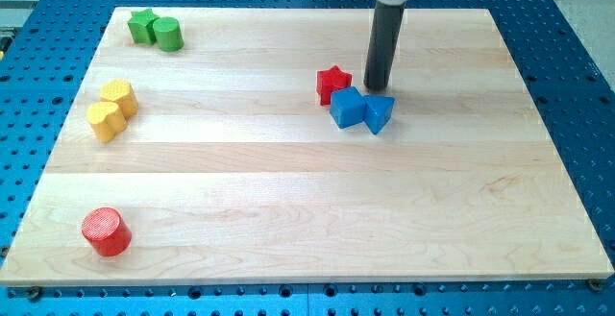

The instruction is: Place the red blocks together below the yellow blocks

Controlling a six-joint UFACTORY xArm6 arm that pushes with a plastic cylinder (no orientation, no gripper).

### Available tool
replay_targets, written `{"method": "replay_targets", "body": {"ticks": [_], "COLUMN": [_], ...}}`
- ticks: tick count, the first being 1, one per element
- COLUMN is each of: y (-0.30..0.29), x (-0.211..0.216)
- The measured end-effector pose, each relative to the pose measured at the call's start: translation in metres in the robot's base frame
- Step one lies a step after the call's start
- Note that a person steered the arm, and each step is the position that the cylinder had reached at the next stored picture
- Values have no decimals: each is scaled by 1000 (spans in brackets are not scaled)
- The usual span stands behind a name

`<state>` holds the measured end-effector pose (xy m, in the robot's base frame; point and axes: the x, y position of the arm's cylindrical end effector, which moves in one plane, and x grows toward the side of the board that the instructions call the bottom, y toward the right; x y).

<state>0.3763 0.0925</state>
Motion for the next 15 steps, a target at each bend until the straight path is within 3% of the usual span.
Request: {"method": "replay_targets", "body": {"ticks": [1,3,4,5,6,8,9,10,11,12,13,15], "y": [-69,-48,-99,-88,-118,-240,-226,-218,-149,-184,-252,-302], "x": [28,-21,-7,-43,-51,75,108,68,98,125,126,95]}}
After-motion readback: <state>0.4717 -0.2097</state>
